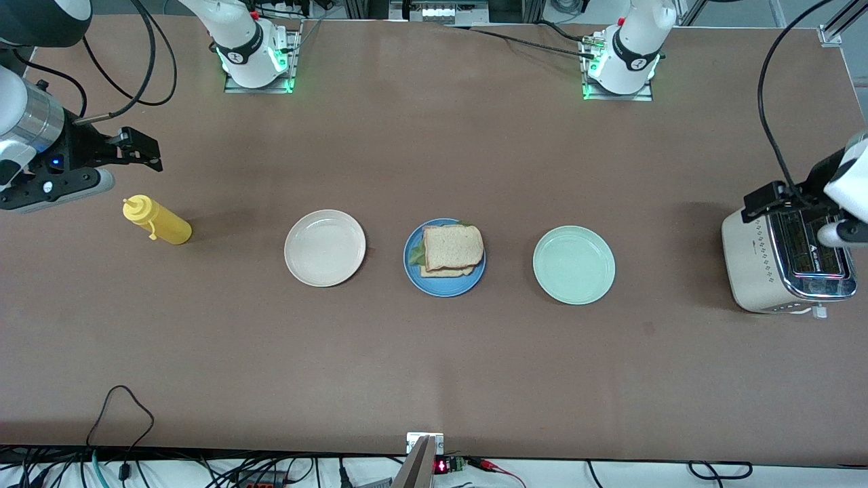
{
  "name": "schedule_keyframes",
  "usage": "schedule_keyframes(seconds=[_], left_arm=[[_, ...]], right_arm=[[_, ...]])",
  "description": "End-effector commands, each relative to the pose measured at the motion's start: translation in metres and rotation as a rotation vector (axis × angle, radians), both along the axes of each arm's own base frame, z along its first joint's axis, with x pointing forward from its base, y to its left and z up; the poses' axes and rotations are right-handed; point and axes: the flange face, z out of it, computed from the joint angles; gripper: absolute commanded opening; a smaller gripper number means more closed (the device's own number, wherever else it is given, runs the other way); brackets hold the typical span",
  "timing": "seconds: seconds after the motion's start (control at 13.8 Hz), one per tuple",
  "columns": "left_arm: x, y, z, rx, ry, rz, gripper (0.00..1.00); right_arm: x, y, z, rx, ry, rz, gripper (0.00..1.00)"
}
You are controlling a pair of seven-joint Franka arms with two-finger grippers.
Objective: Make sandwich in blue plate with both arms
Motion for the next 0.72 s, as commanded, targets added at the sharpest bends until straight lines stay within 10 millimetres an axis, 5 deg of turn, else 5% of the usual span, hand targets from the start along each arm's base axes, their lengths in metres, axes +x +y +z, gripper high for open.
schedule_keyframes(seconds=[0.0, 0.29, 0.65], left_arm=[[-0.031, -0.003, 0.0, 0.006, 0.008, 0.012, 1.0], [-0.059, -0.002, -0.006, 0.015, -0.001, 0.001, 1.0], [-0.065, 0.001, -0.008, 0.016, 0.015, 0.01, 1.0]], right_arm=[[-0.006, -0.002, 0.007, -0.014, -0.006, -0.009, 1.0], [-0.006, 0.002, 0.009, -0.018, -0.02, 0.002, 1.0], [-0.008, -0.004, 0.008, -0.028, -0.005, -0.013, 1.0]])
